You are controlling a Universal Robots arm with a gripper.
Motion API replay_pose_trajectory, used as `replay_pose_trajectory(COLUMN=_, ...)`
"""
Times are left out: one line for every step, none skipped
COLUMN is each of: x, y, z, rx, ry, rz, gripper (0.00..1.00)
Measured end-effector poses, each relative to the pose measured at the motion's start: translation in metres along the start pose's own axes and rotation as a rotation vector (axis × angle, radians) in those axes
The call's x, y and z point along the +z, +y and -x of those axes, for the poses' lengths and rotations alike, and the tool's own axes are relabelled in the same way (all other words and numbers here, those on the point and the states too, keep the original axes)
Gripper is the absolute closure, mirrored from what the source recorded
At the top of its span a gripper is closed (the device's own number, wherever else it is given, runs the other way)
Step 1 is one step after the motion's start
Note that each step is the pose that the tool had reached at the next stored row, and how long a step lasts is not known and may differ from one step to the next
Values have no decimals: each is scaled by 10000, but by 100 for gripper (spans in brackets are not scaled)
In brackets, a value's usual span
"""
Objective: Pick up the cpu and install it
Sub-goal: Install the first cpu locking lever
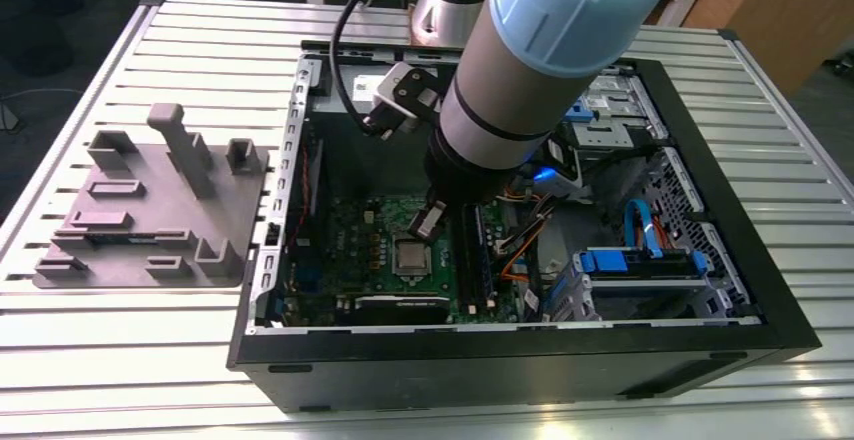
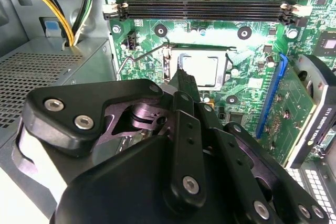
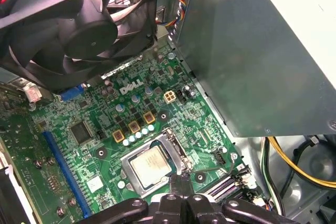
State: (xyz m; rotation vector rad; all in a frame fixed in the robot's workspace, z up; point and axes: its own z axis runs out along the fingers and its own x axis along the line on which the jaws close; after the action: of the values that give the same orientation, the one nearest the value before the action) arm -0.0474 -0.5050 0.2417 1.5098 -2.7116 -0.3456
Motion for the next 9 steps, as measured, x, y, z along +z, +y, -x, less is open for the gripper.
replay_pose_trajectory(x=0, y=-3, z=2, rx=-1, ry=0, rz=-1, gripper=90)
replay_pose_trajectory(x=-2, y=-18, z=12, rx=-2, ry=-1, rz=-1, gripper=90)
replay_pose_trajectory(x=-5, y=-43, z=29, rx=0, ry=1, rz=2, gripper=90)
replay_pose_trajectory(x=-8, y=-65, z=44, rx=0, ry=1, rz=2, gripper=90)
replay_pose_trajectory(x=-11, y=-86, z=63, rx=1, ry=1, rz=2, gripper=90)
replay_pose_trajectory(x=-12, y=-98, z=77, rx=0, ry=1, rz=2, gripper=90)
replay_pose_trajectory(x=-12, y=-106, z=90, rx=0, ry=1, rz=2, gripper=90)
replay_pose_trajectory(x=-11, y=-114, z=109, rx=0, ry=0, rz=2, gripper=90)
replay_pose_trajectory(x=-11, y=-120, z=128, rx=0, ry=2, rz=2, gripper=90)
